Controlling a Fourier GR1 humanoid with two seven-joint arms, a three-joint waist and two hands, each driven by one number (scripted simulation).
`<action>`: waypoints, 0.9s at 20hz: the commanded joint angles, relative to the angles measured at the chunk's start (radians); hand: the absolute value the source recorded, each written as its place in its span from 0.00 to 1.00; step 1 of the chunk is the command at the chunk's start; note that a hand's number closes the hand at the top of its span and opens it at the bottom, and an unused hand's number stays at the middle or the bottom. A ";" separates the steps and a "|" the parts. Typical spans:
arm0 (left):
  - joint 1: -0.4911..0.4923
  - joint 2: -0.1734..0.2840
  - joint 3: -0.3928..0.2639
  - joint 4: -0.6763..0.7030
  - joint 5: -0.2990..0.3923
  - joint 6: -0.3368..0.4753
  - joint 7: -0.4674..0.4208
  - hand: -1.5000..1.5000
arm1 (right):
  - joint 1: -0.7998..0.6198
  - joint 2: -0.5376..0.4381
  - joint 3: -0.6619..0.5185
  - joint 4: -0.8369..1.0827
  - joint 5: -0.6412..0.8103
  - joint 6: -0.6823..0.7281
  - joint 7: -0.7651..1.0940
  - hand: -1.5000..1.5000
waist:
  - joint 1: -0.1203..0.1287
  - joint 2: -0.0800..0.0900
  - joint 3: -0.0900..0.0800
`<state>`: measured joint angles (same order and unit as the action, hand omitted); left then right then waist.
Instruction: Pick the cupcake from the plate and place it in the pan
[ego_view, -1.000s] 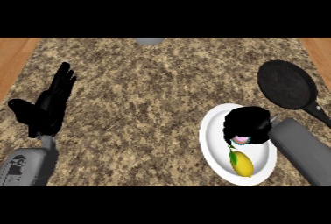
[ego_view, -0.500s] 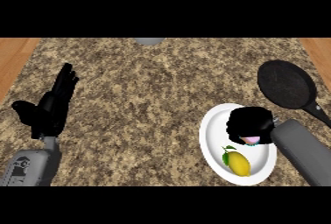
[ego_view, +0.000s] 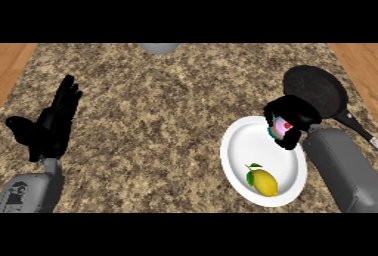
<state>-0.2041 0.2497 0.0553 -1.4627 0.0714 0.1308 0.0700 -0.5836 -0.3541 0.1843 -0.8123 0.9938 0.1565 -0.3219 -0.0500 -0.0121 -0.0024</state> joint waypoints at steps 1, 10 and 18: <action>0.015 0.005 0.001 0.004 -0.001 -0.005 -0.004 0.50 | -0.067 0.080 -0.161 -0.004 -0.027 -0.135 0.355 1.00 | 0.007 -0.010 -0.002; -0.005 -0.014 -0.030 0.000 -0.009 -0.017 -0.013 0.50 | -0.277 0.272 -0.228 -0.073 0.200 -0.509 1.074 1.00 | 0.065 0.008 -0.002; -0.049 0.000 -0.011 -0.017 0.010 -0.034 0.037 0.50 | -0.341 0.212 -0.374 0.001 0.186 -0.766 1.125 1.00 | 0.068 0.019 0.003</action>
<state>-0.2308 0.2346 0.0291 -1.4661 0.0611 0.1156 0.0707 -0.9153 -0.0968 -0.1205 -0.8414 1.2003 -0.4922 0.8029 0.0175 0.0032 -0.0010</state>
